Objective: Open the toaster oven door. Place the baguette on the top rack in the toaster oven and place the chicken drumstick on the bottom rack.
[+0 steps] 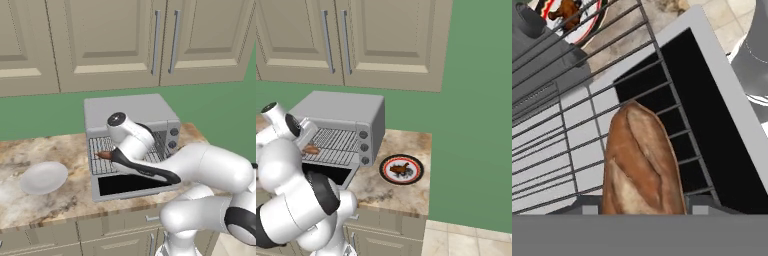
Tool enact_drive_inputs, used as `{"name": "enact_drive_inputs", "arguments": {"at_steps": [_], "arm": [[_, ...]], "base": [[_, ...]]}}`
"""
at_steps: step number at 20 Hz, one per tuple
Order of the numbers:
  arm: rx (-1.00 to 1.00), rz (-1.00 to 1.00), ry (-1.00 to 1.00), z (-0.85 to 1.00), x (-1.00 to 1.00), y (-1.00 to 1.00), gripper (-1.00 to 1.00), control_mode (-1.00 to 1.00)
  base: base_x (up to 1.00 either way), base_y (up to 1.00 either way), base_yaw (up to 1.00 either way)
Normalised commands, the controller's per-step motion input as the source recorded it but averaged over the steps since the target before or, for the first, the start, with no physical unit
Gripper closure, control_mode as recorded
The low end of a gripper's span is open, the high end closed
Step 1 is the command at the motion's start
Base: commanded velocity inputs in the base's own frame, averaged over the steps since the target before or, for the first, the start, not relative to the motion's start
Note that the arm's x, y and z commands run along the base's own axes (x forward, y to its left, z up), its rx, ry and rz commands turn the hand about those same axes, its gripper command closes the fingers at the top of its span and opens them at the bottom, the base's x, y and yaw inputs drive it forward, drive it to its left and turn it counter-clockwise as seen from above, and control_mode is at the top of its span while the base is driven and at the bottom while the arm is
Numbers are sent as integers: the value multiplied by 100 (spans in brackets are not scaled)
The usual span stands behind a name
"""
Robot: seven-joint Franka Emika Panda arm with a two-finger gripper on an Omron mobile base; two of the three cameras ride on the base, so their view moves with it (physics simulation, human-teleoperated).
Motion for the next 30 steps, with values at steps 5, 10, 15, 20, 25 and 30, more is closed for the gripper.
{"name": "enact_drive_inputs", "arguments": {"at_steps": [5, 10, 15, 20, 25, 30], "arm": [[-2, 19, 2, -28, 40, -29, 100, -100], [0, 18, 0, -3, 17, -32, 100, -100], [0, 18, 0, -8, 0, -26, -100, -100], [0, 18, 0, -4, 0, -26, -100, -100], [-1, 16, 0, 0, 0, -25, -100, -100], [0, 11, 0, 10, -19, -12, -100, -100]], "base": [[0, 0, 0], [0, 0, 0], [0, 0, 0], [0, 0, 0], [0, 0, 0], [0, 0, 0]]}}
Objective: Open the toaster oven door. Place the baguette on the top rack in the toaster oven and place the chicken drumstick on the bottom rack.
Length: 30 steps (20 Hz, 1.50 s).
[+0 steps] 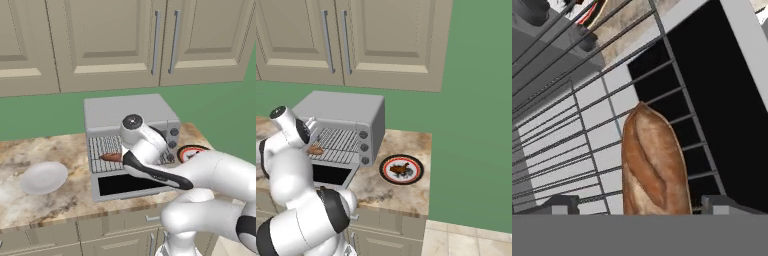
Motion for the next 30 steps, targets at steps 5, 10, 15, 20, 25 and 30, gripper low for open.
{"name": "enact_drive_inputs", "arguments": {"at_steps": [5, 10, 15, 20, 25, 30], "arm": [[10, -2, 8, 42, -38, 1, -100, -100], [3, -18, 0, 35, -47, 2, -100, -100], [2, -39, 8, 2, -87, 11, -100, -100], [0, -44, 10, -19, -16, 4, -100, -100], [1, -34, 4, -37, 5, 0, -100, -100], [1, -26, 0, -38, 16, 0, -100, -100]], "base": [[0, 0, 0], [0, 0, 0], [0, 0, 0], [0, 0, 0], [0, 0, 0], [0, 0, 0]]}}
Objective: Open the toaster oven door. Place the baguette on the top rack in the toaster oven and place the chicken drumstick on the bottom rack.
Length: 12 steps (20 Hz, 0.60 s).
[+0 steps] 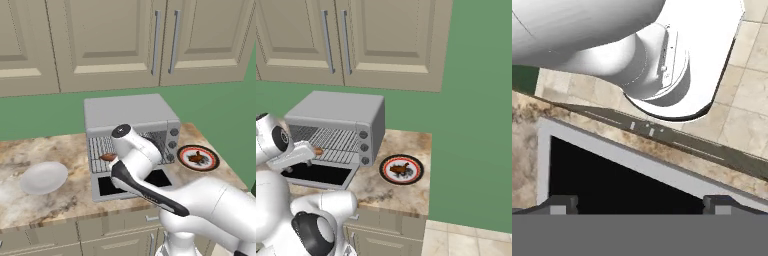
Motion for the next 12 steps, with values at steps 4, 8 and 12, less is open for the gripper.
{"name": "enact_drive_inputs", "arguments": {"at_steps": [4, 8, 12], "arm": [[2, -22, -4, -36, 26, 0, -100, -100], [2, -21, -10, -14, 44, 0, -100, -100], [1, -18, -12, 0, 66, -7, -100, -100]], "base": [[0, 0, 0], [0, 0, 0], [0, 0, 0]]}}
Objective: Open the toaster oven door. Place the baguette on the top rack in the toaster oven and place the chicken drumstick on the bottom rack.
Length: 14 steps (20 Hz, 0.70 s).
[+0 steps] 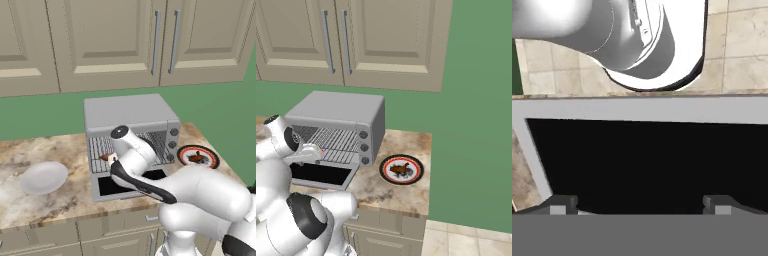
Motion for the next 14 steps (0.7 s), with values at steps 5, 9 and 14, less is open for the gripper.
{"name": "enact_drive_inputs", "arguments": {"at_steps": [5, 9, 14], "arm": [[0, -8, -14, 0, 63, 0, -100, -100], [0, -1, -19, 0, 44, 0, -100, -100], [2, 0, -21, 0, 38, -1, -100, -100]], "base": [[0, 0, 0], [0, 0, 0], [0, 0, 0]]}}
